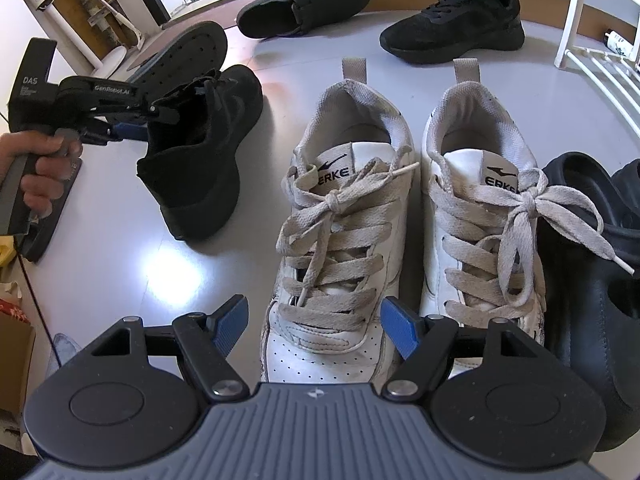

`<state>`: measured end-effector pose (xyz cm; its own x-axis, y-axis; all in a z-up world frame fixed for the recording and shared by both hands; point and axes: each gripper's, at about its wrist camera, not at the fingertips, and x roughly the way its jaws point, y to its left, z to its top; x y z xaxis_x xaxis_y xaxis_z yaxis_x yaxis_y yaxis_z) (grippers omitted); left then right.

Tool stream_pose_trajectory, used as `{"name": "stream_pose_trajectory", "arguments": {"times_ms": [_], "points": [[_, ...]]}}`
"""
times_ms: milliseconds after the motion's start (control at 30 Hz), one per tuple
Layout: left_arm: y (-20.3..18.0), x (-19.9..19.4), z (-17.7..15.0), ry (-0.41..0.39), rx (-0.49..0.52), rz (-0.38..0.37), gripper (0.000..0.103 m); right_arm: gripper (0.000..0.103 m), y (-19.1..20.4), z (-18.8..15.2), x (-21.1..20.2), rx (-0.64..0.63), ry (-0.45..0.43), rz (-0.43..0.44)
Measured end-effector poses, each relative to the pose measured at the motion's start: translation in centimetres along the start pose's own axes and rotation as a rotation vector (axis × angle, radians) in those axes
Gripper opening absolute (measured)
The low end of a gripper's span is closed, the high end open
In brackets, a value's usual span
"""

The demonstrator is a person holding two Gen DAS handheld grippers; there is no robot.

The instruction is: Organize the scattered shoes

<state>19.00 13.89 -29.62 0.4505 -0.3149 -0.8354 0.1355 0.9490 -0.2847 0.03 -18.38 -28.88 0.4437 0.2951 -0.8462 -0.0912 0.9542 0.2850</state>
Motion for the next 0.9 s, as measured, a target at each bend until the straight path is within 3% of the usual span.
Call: {"name": "stream_pose_trajectory", "arguments": {"times_ms": [67,200,500,900], "points": [[0.2,0.4,0.0,-0.001,-0.014,-0.002,0.048,0.078,-0.1,0.0,0.1,0.003,0.006,-0.002],[0.8,0.6,0.0,0.0,-0.029,0.004,0.026,0.078,0.0,-0.2,0.1,0.001,0.009,0.0],[1.5,-0.1,-1.2,0.019,-0.028,-0.075,0.025,0.078,0.3,-0.4,0.0,-0.002,0.011,0.004],[2.1,-2.4,-4.7,0.09,0.035,-0.105,0.024,0.077,0.7,-0.2,0.0,-0.008,0.007,0.003]]}}
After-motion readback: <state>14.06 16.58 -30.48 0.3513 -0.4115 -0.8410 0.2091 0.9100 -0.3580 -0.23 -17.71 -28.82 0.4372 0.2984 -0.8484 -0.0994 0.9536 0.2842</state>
